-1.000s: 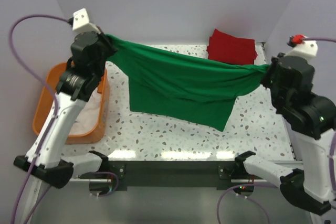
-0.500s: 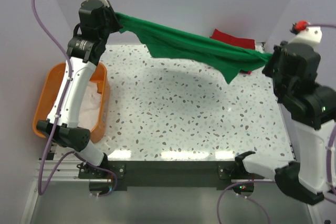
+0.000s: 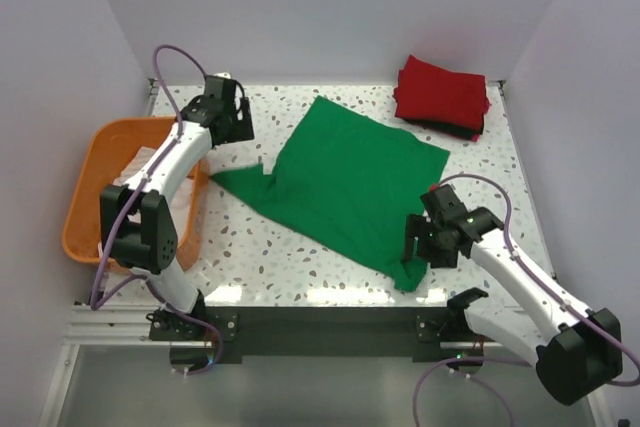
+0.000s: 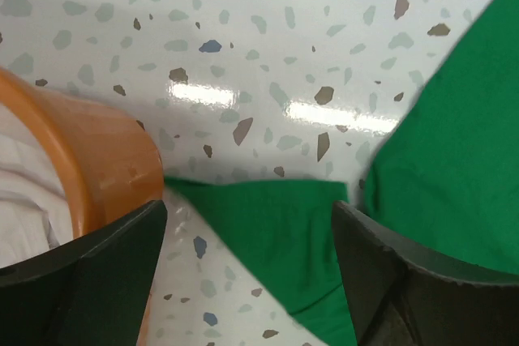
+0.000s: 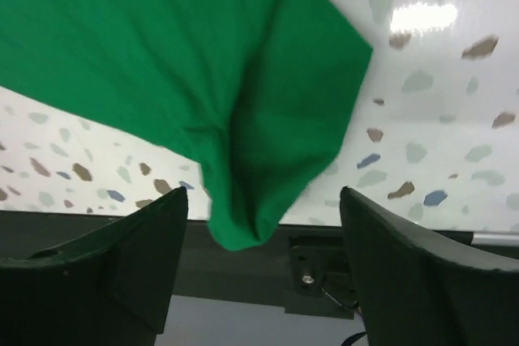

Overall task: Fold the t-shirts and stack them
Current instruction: Flatten the tshirt out

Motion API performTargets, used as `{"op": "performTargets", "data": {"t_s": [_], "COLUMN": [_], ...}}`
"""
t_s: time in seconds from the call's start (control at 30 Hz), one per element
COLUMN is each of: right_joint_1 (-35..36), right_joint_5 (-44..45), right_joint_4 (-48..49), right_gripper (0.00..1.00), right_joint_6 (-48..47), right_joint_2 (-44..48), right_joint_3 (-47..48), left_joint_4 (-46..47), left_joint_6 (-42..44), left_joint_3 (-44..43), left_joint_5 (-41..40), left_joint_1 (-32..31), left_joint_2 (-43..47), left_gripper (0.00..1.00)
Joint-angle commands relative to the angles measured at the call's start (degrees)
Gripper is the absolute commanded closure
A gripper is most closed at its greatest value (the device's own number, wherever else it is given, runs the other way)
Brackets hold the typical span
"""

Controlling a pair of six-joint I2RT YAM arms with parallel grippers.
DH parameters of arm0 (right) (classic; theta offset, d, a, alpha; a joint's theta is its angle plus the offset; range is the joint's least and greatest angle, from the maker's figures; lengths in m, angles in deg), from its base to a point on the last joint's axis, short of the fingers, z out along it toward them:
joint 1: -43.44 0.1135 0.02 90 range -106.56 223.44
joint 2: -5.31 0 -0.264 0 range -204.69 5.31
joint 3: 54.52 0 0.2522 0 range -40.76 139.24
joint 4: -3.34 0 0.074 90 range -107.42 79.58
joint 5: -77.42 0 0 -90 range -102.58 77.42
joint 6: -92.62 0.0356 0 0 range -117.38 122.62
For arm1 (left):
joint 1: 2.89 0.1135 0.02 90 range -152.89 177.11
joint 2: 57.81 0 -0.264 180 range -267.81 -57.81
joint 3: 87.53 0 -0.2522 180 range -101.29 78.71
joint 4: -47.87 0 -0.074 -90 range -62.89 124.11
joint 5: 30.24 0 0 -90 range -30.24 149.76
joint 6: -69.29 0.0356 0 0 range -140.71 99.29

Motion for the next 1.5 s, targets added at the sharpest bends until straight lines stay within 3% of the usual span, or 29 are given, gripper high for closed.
{"op": "performTargets", "data": {"t_s": [0.0,0.03,0.07,0.2,0.37,0.6,0.77,0.93,1.03,1.2,1.37,1.47], "right_joint_1": [0.10,0.10,0.10,-0.17,-2.80,-5.97,-6.94,-6.50,-4.04,8.58,20.47,21.63], "right_joint_5": [2.49,5.91,8.03,13.05,10.25,10.08,9.81,5.60,5.41,1.11,2.68,6.98], "right_joint_4": [3.48,3.22,3.56,8.39,16.29,21.93,24.22,27.91,28.79,32.12,32.75,28.91], "right_gripper": [0.19,0.12,0.01,0.01,0.01,0.01,0.01,0.01,0.01,0.01,0.01,0.01], "right_joint_6": [-1.07,-2.12,-2.39,-4.68,-8.28,-9.69,-8.90,-6.19,-4.25,3.90,9.99,10.79], "right_joint_2": [-1.56,-3.75,-4.81,-13.59,-28.01,-43.48,-46.57,-45.09,-43.59,-38.76,-38.84,-39.19], "right_joint_3": [9.29,11.05,14.20,21.51,29.94,33.56,28.66,18.30,12.85,6.50,10.79,15.10], "left_joint_4": [1.08,2.82,3.88,9.07,13.64,16.55,17.25,15.68,13.04,12.77,13.48,14.26], "left_joint_6": [-1.78,-2.05,-2.31,-4.67,-8.81,-11.89,-11.81,-9.00,-6.62,-1.35,0.59,-0.46], "left_joint_3": [-2.43,-0.95,0.20,8.27,18.04,26.31,23.95,12.02,-0.11,-23.66,-41.23,-42.86], "left_joint_5": [1.82,4.18,4.47,4.73,7.98,9.57,6.67,2.64,2.62,10.61,20.29,21.69], "left_joint_1": [0.23,-0.12,-0.82,-7.75,-15.57,-16.03,-15.94,-14.19,-12.08,-9.96,-11.54,-12.51], "left_joint_2": [0.44,1.31,2.11,6.76,8.27,4.15,-2.79,-16.23,-25.63,-39.86,-47.79,-47.29], "left_gripper": [0.08,0.00,0.00,0.00,0.00,0.00,0.00,0.00,0.00,0.00,0.00,0.00]}}
